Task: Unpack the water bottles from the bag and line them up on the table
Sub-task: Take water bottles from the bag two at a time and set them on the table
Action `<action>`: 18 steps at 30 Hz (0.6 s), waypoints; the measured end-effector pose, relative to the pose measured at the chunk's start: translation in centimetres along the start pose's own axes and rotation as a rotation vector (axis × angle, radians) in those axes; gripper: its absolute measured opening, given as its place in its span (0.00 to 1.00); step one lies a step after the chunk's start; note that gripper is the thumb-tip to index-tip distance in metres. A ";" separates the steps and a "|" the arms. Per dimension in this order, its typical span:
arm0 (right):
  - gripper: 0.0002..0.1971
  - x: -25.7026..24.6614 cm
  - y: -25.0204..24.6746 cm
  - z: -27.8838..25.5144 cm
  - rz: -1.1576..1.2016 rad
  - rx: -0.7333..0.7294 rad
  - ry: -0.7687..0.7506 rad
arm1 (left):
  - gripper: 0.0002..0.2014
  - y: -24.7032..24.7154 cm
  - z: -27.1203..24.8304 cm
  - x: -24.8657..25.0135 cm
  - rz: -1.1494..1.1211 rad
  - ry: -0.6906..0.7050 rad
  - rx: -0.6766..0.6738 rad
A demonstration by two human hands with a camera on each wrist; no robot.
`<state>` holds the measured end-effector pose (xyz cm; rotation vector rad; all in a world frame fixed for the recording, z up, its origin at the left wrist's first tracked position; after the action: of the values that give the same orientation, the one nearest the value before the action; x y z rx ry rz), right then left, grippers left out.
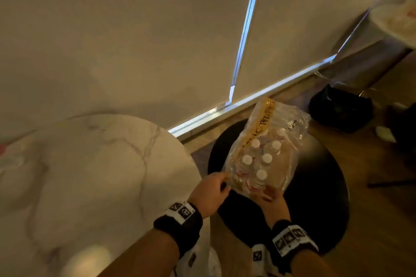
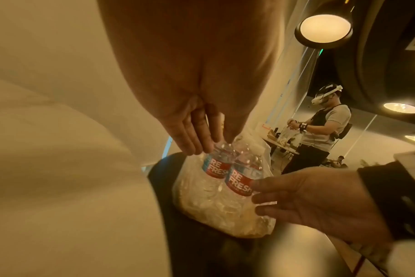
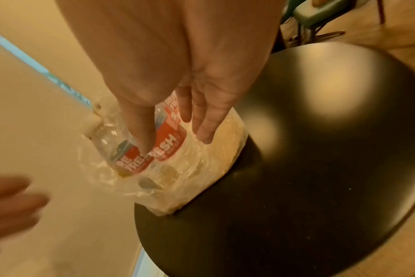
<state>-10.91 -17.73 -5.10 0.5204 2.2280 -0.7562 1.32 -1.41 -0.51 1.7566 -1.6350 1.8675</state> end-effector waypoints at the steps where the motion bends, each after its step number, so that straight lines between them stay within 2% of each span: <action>1: 0.27 0.1 0.2 0.8 -0.087 0.001 -0.032 | 0.16 1.1 1.7 0.1 -0.031 -0.009 -0.007; 3: 0.29 0.2 0.5 2.3 -0.189 -0.002 -0.049 | 0.20 2.8 4.6 0.2 -0.068 -0.026 -0.001; 6: 0.22 0.2 1.2 4.3 -0.208 -0.001 -0.042 | 0.33 5.2 7.8 -0.1 -0.145 -0.066 0.057; 7: 0.22 0.1 1.3 4.8 -0.227 0.003 -0.043 | 0.35 5.8 8.6 -0.4 -0.167 -0.081 0.089; 10: 0.24 0.2 1.6 6.1 -0.303 -0.023 -0.059 | 0.34 7.0 10.3 -0.9 -0.240 -0.064 0.178; 14: 0.23 0.4 0.8 5.8 -0.293 -0.008 -0.068 | 0.30 6.5 10.1 -1.1 -0.185 -0.134 0.110; 18: 0.25 -1.4 -0.3 3.1 -0.264 -0.022 -0.216 | 0.32 4.9 6.8 -0.4 -0.245 -0.091 0.117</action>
<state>-8.59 -20.15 -5.71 0.1252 2.1209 -0.8765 2.57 -8.10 -5.39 2.0123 -1.2891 1.8276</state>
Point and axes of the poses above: each hand's wrist, its own z-axis towards the middle knuckle, its own y-axis out of the palm, x = y × z, the point moved 2 cm from there along z, towards the middle knuckle, and after that the axes turned 1 degree about y, right-handed, at the moved point
